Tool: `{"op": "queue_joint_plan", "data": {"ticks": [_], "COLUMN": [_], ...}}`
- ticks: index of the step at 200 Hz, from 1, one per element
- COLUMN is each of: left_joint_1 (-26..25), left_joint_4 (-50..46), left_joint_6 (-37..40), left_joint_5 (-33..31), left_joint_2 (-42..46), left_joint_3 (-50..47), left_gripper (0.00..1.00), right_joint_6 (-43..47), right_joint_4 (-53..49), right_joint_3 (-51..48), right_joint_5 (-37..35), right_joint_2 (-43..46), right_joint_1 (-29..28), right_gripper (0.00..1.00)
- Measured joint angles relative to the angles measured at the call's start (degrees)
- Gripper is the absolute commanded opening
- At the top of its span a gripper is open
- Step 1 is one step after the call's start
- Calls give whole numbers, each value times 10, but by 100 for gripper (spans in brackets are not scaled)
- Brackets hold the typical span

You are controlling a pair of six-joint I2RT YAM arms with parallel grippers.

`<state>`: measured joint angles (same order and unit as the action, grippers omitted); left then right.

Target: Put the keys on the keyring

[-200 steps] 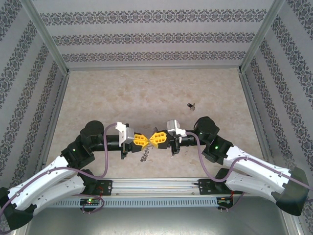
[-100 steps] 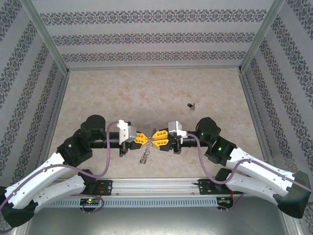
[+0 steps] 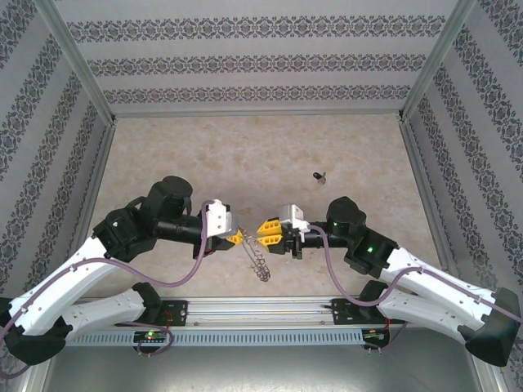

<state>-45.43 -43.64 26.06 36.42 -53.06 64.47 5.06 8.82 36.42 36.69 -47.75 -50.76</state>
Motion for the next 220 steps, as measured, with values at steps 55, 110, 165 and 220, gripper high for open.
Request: {"op": "queue_joint_plan", "data": {"ticks": [55,110,165,220], "left_joint_1": [0,0,0,0], "left_joint_4": [-25,-25,-25,-25], "left_joint_6": [16,21,22,23], "left_joint_5": [-9,-10,-11,-11], "left_joint_2": [-9,-10,-13,-13], "left_joint_3": [1,1,1,1], "left_gripper": [0,0,0,0], "right_joint_6": [8,9,7,7], "right_joint_4": [-5,2,24,34], "right_joint_3": [0,13,21,21], "right_joint_5": [0,11,35,34], "right_joint_2": [1,-34,-52,-56], "right_joint_1": [0,0,-1,-1], "right_gripper": [20,22,23,21]}}
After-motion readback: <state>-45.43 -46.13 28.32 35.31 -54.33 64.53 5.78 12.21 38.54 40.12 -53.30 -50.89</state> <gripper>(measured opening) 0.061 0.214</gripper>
